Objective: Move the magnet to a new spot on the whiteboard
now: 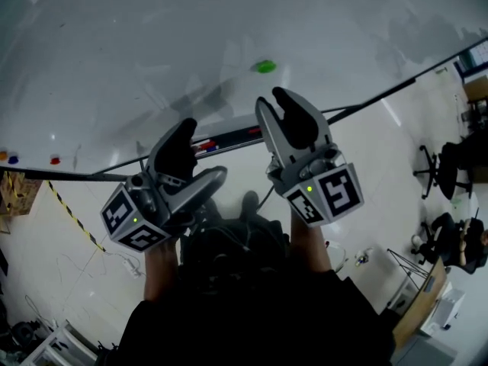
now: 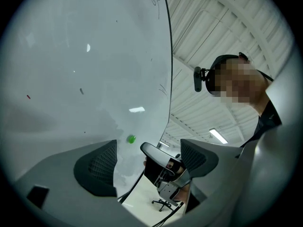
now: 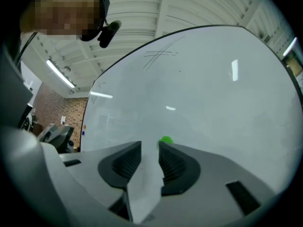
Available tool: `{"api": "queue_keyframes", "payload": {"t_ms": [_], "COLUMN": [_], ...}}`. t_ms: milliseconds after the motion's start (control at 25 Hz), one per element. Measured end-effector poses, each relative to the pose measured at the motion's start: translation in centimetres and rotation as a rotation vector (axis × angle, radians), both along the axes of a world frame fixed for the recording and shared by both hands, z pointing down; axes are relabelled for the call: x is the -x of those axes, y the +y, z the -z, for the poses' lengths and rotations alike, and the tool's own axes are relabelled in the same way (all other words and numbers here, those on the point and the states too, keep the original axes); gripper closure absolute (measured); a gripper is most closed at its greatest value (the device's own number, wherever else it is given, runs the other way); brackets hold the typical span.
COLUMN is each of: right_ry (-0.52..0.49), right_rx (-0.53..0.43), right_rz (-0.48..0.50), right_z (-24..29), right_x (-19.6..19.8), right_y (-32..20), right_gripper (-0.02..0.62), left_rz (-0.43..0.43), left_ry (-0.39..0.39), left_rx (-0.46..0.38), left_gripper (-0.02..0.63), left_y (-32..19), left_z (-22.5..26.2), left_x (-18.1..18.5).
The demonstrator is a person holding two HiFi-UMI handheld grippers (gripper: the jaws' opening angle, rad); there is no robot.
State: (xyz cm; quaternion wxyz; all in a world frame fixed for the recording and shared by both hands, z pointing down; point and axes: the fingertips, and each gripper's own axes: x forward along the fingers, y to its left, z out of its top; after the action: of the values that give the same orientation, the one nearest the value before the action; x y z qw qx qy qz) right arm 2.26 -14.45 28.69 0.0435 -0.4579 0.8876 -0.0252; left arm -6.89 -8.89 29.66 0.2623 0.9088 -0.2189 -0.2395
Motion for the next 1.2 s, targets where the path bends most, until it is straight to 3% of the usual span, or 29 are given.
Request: {"api": "queue_keyframes", "payload": {"t_ms": [360,480,720,1200], "right_ry": [-0.119,-0.13,-0.176,-0.257], "right_rx": [0.066,0.055,0.002,-0.046], "right_rz": [-0.004,-0.014,0.085,0.264], "right_z": [-1.4,-0.8,1.4,3.5], "right_x": [-1.0,-1.8,-2.2,-9.3], "right_y": [4.0,5.7,8.3,15.1], "right_gripper": [0.453,0.453,0.454,0.483], "left_rz": [-0.113,-0.126,-0.086,-0.007], "left_ry": [0.021,0.033,0.007,-0.03], "left_rx": [0.034,0.011,-0.008,-0.021], "left_gripper": [0.193,0.193,0.193,0.193], "left_y": [0.4,1.5,3.7,9.5], "left_z": [-2.2,-1.4,-0.3,1.3], "left_x": [-0.4,-1.0,-2.3,-10.3]}}
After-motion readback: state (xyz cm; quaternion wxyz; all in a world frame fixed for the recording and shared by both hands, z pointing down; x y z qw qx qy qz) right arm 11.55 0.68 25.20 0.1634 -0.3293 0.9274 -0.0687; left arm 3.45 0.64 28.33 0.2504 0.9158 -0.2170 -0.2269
